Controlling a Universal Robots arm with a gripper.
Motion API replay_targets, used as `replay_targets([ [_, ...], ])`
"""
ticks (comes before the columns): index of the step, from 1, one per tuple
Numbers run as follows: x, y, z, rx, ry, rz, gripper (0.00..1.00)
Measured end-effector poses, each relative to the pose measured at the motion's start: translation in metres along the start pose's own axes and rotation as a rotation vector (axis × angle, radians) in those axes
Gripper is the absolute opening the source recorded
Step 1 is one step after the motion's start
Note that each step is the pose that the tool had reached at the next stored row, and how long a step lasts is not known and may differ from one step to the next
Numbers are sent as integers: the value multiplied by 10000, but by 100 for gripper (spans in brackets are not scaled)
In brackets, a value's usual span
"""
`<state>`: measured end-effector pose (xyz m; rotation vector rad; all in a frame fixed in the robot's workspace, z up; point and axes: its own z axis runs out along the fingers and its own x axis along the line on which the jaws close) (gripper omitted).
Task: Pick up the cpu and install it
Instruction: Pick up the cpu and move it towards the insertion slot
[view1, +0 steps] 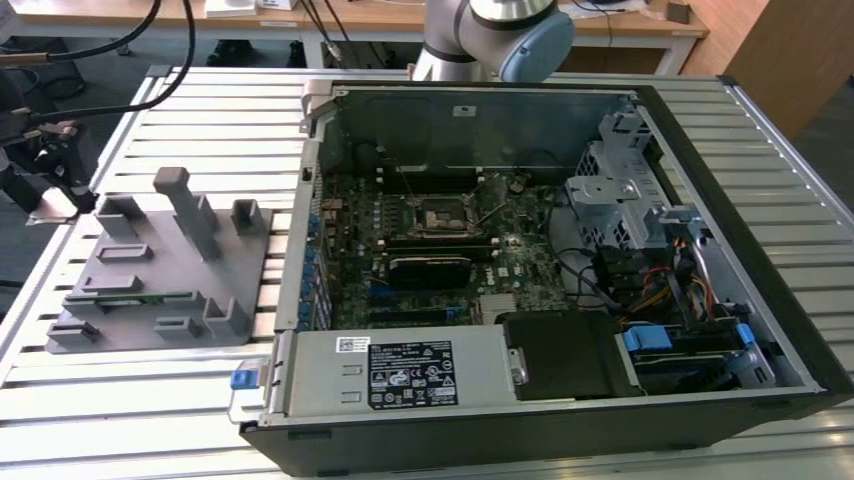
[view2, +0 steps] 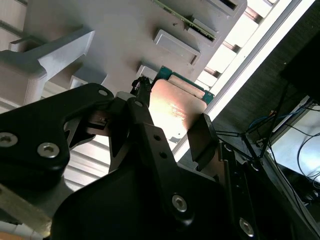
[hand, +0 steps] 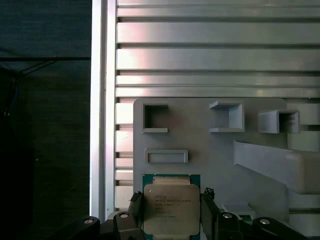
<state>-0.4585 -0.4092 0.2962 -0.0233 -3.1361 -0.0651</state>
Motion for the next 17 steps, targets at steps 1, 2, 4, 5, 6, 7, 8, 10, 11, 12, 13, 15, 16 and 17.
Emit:
replay_targets([
  [1, 0, 0, -7, 1, -1, 0, 54],
  [2, 0, 1, -14, 1, -2, 0, 54],
  [4, 0, 1, -28, 0, -5, 0, 54],
  [5, 0, 2, -36, 0, -5, 0, 54],
  [6, 0, 2, -43, 0, -6, 0, 54],
  [7, 0, 2, -52, 0, -8, 0, 54],
  [8, 0, 2, -59, 0, -10, 0, 54],
  [10, 1, 3, -74, 0, -14, 0, 54],
  [11, 0, 3, -81, 0, -15, -1, 54],
  [12, 1, 4, -89, 0, -17, 0, 54],
  [13, 1, 4, -98, 0, -17, 0, 54],
  [15, 1, 5, -117, 0, -21, -1, 54],
  [16, 1, 5, -131, 0, -23, -1, 54],
  [17, 2, 6, -145, 0, -29, -1, 54],
])
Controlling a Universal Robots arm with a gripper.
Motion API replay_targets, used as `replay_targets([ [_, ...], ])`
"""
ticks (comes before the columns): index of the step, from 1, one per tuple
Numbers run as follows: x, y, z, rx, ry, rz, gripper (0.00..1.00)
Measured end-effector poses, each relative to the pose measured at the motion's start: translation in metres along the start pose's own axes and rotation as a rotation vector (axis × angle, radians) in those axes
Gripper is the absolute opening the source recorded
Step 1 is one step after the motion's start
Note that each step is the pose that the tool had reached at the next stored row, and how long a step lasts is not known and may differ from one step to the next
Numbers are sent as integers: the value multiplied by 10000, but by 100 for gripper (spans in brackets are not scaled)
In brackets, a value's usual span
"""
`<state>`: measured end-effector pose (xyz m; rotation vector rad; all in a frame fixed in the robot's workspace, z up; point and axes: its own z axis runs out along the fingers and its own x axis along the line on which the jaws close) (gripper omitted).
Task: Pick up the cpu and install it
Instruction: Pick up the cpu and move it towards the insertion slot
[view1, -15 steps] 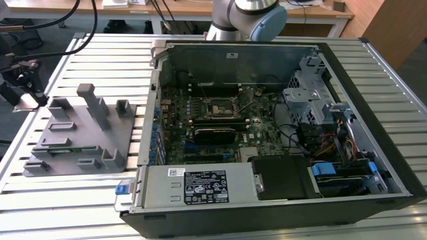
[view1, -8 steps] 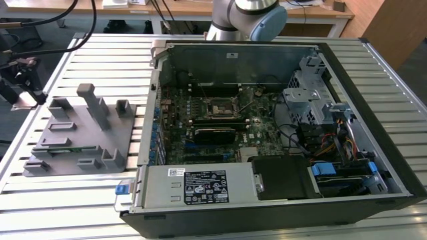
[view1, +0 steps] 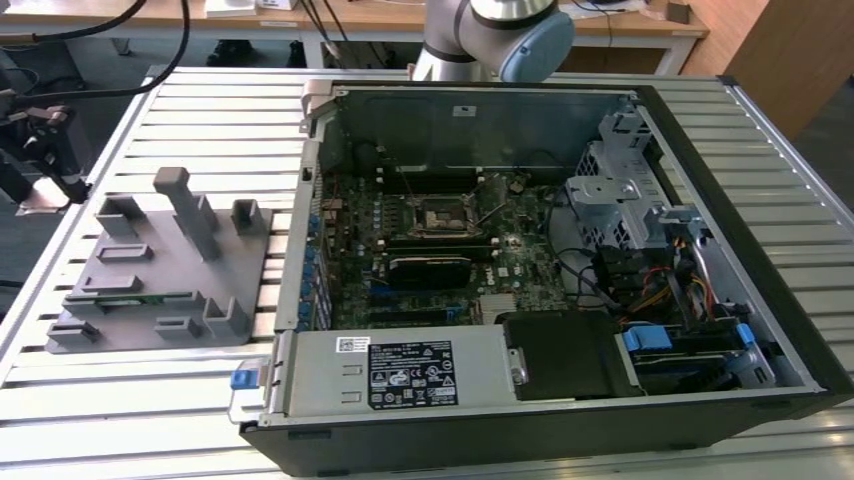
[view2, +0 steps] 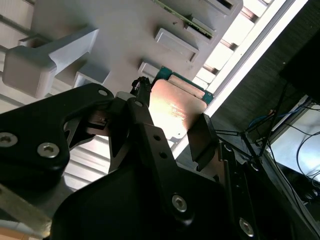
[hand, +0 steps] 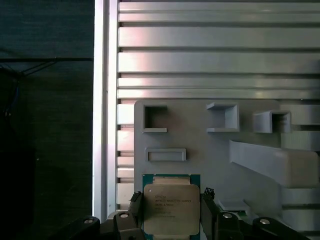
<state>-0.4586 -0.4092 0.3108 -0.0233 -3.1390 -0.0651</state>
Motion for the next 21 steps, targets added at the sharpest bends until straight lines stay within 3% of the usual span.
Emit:
replay_targets([
  [21, 1, 16, -402, -1, -54, -3, 54],
])
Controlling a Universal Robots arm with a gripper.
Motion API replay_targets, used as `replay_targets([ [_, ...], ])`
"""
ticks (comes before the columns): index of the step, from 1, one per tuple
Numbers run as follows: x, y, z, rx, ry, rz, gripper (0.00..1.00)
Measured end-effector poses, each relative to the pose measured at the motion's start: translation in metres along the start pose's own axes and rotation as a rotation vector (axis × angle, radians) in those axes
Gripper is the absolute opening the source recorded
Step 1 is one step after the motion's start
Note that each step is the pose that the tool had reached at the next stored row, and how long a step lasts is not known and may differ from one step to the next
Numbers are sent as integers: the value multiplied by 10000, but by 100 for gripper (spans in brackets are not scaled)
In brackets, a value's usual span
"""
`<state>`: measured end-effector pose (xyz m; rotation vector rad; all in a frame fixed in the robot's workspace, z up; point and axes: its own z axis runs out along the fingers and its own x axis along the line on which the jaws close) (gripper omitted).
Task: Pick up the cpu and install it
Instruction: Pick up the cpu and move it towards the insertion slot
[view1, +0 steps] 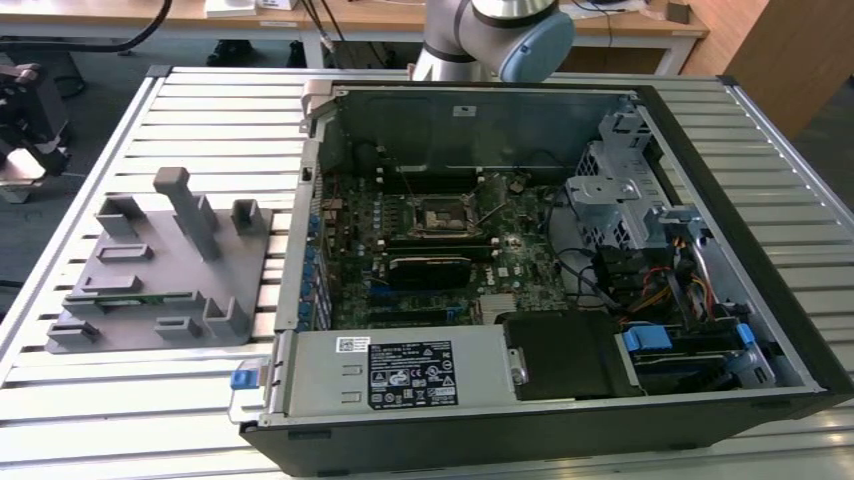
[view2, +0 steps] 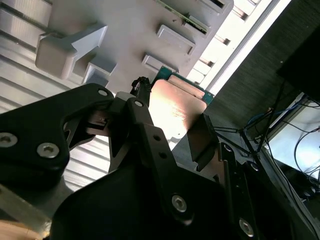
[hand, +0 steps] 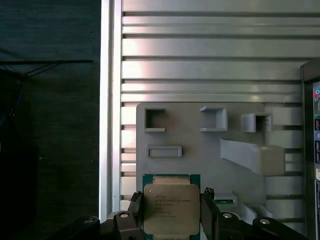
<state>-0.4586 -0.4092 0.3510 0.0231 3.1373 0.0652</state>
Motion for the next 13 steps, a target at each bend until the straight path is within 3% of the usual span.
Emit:
replay_targets([
  [13, -1, 9, -222, -1, -29, -1, 54],
])
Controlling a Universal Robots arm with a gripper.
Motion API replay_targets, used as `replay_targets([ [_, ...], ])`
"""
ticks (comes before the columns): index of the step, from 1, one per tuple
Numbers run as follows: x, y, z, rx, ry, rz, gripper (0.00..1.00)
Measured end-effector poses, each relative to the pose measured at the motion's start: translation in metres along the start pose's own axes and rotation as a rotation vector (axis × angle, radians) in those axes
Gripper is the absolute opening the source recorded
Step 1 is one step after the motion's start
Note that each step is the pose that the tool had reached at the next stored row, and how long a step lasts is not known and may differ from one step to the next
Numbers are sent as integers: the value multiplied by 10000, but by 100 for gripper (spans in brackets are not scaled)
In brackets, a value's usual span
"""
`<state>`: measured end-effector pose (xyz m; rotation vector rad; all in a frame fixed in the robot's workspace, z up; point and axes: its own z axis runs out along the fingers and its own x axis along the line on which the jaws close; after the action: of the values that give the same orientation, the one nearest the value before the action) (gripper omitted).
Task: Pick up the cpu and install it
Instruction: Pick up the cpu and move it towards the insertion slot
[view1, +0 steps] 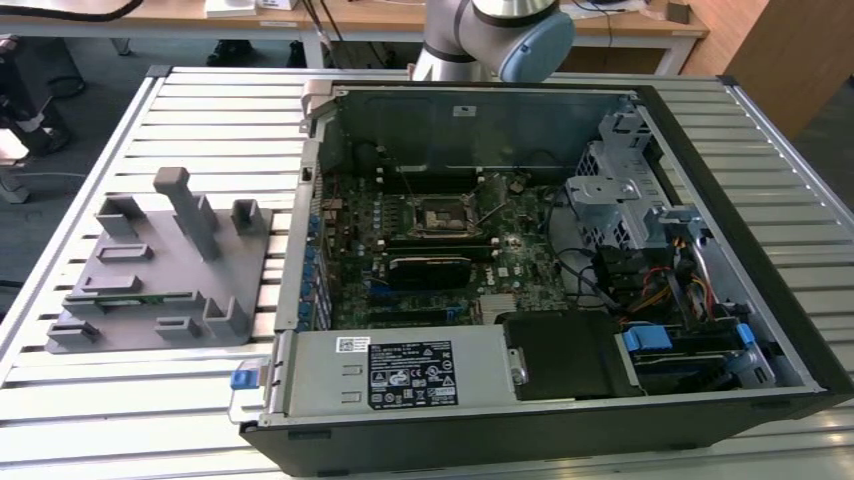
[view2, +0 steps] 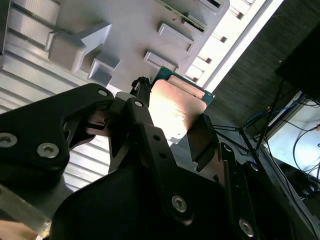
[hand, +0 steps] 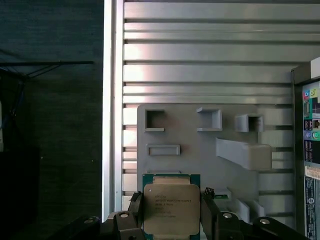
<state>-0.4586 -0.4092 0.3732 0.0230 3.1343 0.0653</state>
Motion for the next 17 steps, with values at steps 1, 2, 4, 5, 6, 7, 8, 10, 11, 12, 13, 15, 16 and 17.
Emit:
replay_targets([
  [1, 0, 1, -19, 1, 0, 0, 54],
  [2, 0, 2, -38, 0, -2, 0, 54],
  [4, 0, 3, -75, 1, -3, 0, 54],
  [5, 0, 4, -93, 1, -4, 0, 54],
  [6, 0, 5, -111, 1, -4, 0, 54],
  [7, -1, 5, -129, 1, -5, -1, 54],
  [8, -1, 6, -147, 1, -6, 0, 54],
  [10, -1, 8, -184, 1, -10, -1, 54],
  [11, -1, 9, -202, 1, -11, 0, 54],
  [12, -1, 9, -220, 0, -13, 0, 54],
  [13, -1, 10, -240, 1, -14, -1, 54],
  [15, -2, 12, -277, 0, -17, -1, 54],
  [16, -2, 12, -296, 0, -18, -1, 54],
  [17, -2, 13, -312, 0, -19, -1, 54],
])
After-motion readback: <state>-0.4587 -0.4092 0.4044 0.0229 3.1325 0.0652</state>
